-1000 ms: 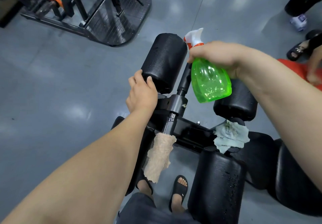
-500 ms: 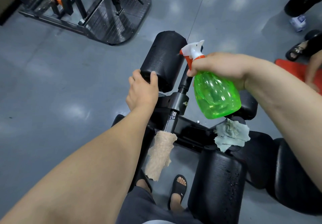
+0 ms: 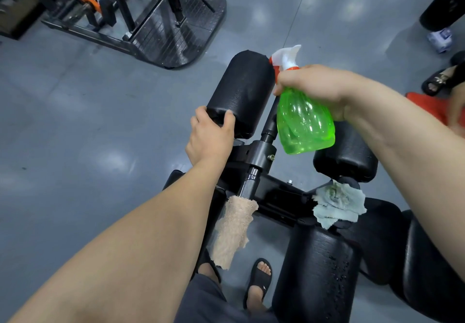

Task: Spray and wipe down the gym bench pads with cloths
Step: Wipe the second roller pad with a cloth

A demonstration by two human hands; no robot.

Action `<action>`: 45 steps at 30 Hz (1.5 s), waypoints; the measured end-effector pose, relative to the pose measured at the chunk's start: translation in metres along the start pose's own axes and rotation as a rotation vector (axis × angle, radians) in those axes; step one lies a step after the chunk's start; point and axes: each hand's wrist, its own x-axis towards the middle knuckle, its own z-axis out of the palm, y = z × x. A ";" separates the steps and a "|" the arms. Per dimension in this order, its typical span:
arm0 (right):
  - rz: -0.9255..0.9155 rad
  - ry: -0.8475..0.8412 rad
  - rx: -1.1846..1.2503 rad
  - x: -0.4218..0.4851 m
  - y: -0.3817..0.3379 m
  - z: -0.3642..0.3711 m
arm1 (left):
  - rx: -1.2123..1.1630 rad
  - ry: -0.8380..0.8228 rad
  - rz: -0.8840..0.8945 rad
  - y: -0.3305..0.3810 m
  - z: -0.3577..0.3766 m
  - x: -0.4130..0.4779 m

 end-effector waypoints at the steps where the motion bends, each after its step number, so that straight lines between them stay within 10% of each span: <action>1: 0.006 0.004 -0.012 0.001 0.000 0.000 | 0.000 -0.005 0.001 0.000 -0.001 0.000; 45: -0.057 0.036 -0.485 0.021 -0.008 -0.023 | 0.053 0.045 0.033 -0.001 0.005 0.003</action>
